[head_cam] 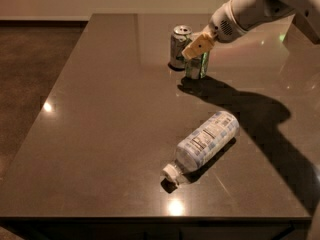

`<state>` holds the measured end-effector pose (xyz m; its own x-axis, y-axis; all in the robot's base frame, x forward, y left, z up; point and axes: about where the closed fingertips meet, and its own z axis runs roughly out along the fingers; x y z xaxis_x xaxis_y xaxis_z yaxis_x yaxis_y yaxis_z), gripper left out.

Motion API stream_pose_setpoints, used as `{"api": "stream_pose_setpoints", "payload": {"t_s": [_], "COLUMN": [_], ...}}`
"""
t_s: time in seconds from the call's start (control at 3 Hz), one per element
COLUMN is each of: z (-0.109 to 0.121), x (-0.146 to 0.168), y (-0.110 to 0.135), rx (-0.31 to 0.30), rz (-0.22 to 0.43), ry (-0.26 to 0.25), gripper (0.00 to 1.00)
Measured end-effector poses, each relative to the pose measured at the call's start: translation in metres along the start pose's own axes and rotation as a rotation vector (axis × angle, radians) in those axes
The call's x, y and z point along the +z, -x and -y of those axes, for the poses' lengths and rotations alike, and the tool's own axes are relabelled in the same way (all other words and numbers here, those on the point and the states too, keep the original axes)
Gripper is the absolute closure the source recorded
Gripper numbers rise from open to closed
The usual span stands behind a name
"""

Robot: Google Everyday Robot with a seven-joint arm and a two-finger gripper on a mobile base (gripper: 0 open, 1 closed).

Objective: Move green can near 7up can

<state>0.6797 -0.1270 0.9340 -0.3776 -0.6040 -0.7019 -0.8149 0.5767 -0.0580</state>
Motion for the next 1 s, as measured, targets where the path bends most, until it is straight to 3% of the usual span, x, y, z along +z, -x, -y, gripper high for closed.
{"api": "stream_pose_setpoints", "payload": {"t_s": [0.67, 1.0], "z": [0.0153, 0.014], "x": [0.0122, 0.0151], "y": [-0.0107, -0.0103], "rx": [0.032, 0.031], "rz": [-0.019, -0.019], "ry": [0.017, 0.022], "gripper": [0.13, 0.0]}}
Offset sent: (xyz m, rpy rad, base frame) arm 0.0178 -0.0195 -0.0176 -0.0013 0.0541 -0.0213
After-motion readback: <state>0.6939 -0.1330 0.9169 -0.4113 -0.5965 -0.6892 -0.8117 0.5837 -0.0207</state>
